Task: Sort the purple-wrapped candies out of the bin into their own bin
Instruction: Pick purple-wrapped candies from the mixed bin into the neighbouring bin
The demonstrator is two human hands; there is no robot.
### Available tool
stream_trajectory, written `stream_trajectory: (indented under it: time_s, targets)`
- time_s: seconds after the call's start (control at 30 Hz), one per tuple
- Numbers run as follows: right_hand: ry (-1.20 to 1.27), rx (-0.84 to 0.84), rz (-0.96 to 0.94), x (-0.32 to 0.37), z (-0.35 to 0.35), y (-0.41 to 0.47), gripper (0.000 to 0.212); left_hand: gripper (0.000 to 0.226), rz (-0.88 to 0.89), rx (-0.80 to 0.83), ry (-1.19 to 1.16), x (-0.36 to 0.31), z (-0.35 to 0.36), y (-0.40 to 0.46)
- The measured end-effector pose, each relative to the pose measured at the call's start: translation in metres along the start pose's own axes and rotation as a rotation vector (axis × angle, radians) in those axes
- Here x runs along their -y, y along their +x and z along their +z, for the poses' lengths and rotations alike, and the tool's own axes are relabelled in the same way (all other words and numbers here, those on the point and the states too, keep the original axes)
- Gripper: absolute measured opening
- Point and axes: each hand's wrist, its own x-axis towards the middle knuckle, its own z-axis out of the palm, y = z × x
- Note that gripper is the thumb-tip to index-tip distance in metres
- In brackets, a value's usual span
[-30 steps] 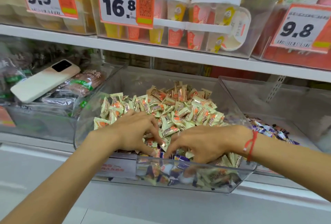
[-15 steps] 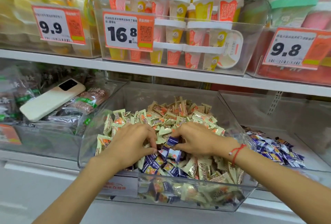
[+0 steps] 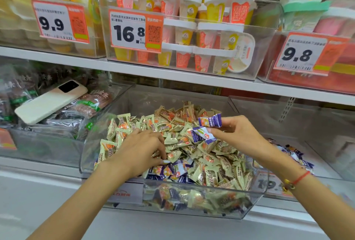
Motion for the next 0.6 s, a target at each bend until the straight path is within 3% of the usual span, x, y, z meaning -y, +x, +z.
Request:
stream_trajectory:
  time_s: [0.17, 0.33, 0.4, 0.5, 0.6]
  targets:
    - [-0.192, -0.323, -0.190, -0.010, -0.016, -0.039, 0.007, 0.010, 0.010, -0.121, -0.080, 0.008, 0.002, -0.003]
    - [-0.541, -0.664, -0.127, -0.036, -0.076, -0.055, 0.008, 0.044, 0.028, 0.127, 0.059, 0.005, 0.000, -0.001]
    - [-0.722, -0.629, 0.030, -0.055, -0.092, -0.052, 0.010, 0.051, 0.025, 0.182, 0.106, 0.003, 0.000, 0.000]
    - [-0.811, -0.386, 0.297, -0.070, -0.098, -0.046, 0.006, 0.047, 0.041, 0.198, 0.136, 0.001, 0.001, 0.000]
    - [-0.784, -0.409, 0.247, -0.071, -0.094, -0.041, 0.012, 0.042, 0.051, 0.217, 0.139, 0.001, 0.003, 0.001]
